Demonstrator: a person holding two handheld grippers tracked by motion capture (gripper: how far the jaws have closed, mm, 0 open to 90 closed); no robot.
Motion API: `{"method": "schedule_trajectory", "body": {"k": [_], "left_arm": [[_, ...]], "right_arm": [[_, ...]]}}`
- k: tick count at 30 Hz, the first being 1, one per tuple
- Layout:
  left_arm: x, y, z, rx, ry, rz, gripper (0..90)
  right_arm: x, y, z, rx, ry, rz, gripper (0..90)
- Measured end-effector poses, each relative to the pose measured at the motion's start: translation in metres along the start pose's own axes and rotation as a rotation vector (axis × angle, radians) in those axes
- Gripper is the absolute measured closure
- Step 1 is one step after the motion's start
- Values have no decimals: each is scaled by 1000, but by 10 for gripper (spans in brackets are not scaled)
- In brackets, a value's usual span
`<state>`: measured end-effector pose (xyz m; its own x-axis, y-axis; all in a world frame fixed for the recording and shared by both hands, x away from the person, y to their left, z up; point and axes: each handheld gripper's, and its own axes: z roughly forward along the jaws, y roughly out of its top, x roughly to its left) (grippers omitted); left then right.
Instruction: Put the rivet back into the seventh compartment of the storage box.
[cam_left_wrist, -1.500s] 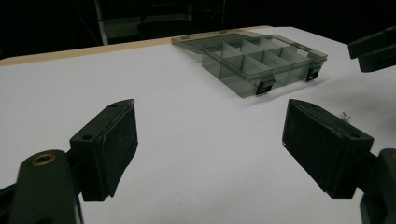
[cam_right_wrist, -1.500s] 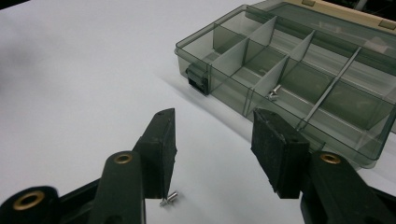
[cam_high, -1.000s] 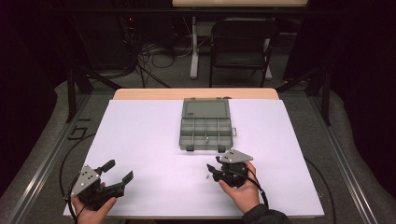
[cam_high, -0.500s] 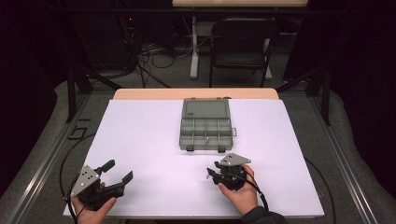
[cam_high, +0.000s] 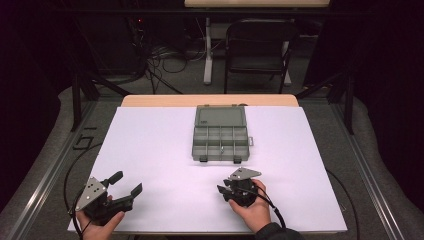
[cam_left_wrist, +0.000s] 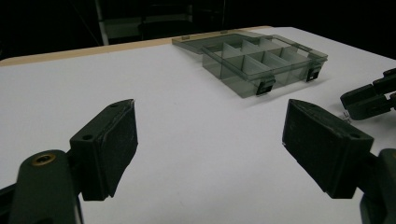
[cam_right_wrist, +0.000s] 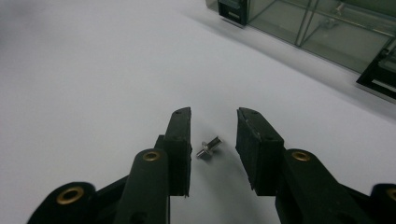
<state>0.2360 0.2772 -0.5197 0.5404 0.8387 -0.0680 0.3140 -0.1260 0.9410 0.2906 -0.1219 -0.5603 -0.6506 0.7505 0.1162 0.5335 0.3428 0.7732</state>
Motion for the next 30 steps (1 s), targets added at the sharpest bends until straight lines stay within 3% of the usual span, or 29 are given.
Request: {"method": "schedule_trajectory", "body": {"k": [7,8,10,18,30], "left_arm": [[0,0,0,0,-1,-1,180],[0,0,0,1,0,-1,180],[0,0,0,-4,1,-2,180],[0,0,0,0,-1,0,180],[0,0,0,-1,0,-1,180]], "right_arm": [[1,-1,4,18,-2,-1,694],[1,-2,6,-4,0,-3,700],[1,-1,6,29,-4,-10,717],[3,-2,8,31,-31,-45,802],[4,-2,7,33,-36,-56,814]]}}
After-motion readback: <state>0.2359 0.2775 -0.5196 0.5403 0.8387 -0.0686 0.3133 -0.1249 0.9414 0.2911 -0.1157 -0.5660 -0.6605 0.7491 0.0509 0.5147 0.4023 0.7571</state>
